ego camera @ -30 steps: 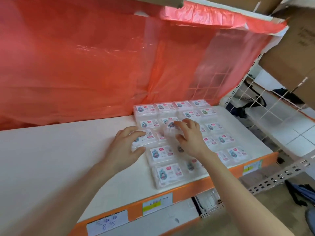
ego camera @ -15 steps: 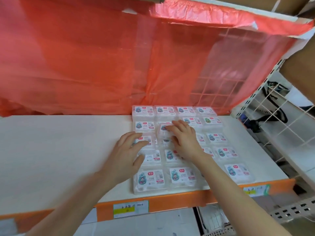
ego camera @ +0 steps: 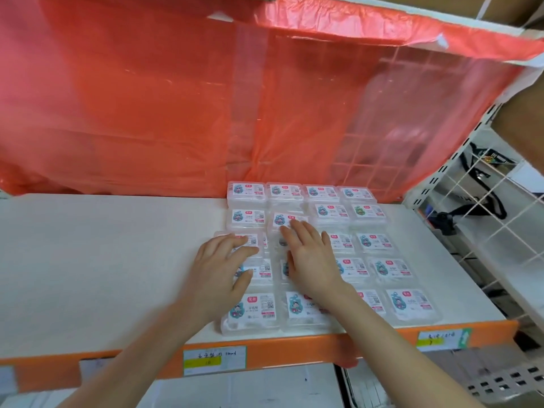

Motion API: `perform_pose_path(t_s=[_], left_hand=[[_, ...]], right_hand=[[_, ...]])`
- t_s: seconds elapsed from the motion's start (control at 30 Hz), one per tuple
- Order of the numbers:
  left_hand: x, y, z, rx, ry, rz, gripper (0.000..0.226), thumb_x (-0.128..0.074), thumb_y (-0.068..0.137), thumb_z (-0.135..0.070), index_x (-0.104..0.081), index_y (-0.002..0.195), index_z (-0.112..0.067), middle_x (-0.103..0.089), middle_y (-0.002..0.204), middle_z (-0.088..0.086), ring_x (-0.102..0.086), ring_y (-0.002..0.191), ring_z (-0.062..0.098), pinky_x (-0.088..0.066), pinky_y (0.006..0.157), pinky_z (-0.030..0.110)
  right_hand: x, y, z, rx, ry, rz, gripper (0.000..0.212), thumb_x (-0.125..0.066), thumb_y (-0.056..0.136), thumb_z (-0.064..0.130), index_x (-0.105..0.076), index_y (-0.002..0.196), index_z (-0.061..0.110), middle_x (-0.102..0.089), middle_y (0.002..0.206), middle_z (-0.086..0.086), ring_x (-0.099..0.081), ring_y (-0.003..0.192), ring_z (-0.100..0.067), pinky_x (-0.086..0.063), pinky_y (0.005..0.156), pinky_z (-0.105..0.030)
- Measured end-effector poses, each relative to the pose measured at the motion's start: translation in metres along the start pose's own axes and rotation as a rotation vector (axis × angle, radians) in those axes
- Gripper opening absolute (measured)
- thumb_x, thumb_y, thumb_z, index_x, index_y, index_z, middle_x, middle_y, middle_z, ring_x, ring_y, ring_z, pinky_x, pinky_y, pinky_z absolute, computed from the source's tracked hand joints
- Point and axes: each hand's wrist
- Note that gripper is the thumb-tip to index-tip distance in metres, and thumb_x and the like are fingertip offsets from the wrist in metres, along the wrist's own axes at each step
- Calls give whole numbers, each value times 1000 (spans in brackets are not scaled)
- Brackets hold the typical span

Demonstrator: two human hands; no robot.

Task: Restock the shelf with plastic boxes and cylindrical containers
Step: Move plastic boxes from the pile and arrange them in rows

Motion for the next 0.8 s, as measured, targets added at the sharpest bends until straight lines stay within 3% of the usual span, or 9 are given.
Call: perform_pose_path(t_s=[0.13, 0.3, 0.43, 0.8], left_hand=[[-2, 1, 0, -8, 8, -37, 34, -63, 67, -19, -70, 100, -13, -66, 103, 9, -61, 100, 34, -45, 87, 48], [-5, 1, 2, -40, 18, -105, 33, -60, 70, -23, -70, 100, -14, -66, 102, 8, -46, 105, 20, -45, 87, 48], [-6, 1, 1, -46, 59, -117, 35, -64, 65, -20, -70, 98, -14, -67, 100, 8, -63, 95, 32, -48, 83, 48], [-3, 1, -1, -15, 23, -79, 35, -64, 64, -17, -70, 98, -11, -67, 100, 10, -63, 95, 35, -47, 82, 49]], right_hand=[[1, 13, -7, 18, -4, 4, 51, -39, 94, 17, -28, 144, 20, -19, 153, 0, -12, 141, -18, -14, 111, -50], [-3, 17, -16, -16, -18, -17, 47, -37, 96, 28, -30, 143, 28, -25, 150, -4, -19, 136, -22, -16, 109, -49], [-7, 17, -19, -23, 8, 0, 47, -34, 98, 36, -27, 144, 29, -22, 152, -4, -15, 139, -22, -11, 110, -54], [-8, 25, -29, -29, 109, 32, 48, -36, 97, 38, -28, 143, 28, -16, 154, -3, -9, 141, -21, -8, 111, -54]])
Point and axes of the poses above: each hand's wrist, its own y-axis towards the middle knuckle, its own x-axis out of the back of the hand, z = x × y
